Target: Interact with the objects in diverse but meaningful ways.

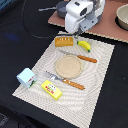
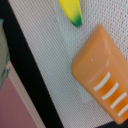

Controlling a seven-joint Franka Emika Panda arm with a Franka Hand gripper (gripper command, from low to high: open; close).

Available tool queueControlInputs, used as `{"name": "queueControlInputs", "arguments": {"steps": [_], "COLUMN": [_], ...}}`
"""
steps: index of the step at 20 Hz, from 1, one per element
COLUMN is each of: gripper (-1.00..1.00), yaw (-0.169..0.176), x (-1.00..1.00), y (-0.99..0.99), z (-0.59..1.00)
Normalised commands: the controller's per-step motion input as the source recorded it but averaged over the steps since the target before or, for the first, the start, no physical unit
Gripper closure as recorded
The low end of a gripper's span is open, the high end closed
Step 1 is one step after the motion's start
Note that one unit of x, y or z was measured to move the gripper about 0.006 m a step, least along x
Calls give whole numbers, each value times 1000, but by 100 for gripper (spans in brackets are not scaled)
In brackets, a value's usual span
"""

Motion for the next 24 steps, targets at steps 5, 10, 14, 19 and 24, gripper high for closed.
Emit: {"name": "queueControlInputs", "arguments": {"steps": [5,10,14,19,24], "gripper": [-100,-100,-100,-100,-100], "yaw": [86,211,256,97,44], "x": [-882,-587,-201,-103,-246], "y": [-178,-29,19,-15,-142], "z": [-277,-179,24,10,-147]}}
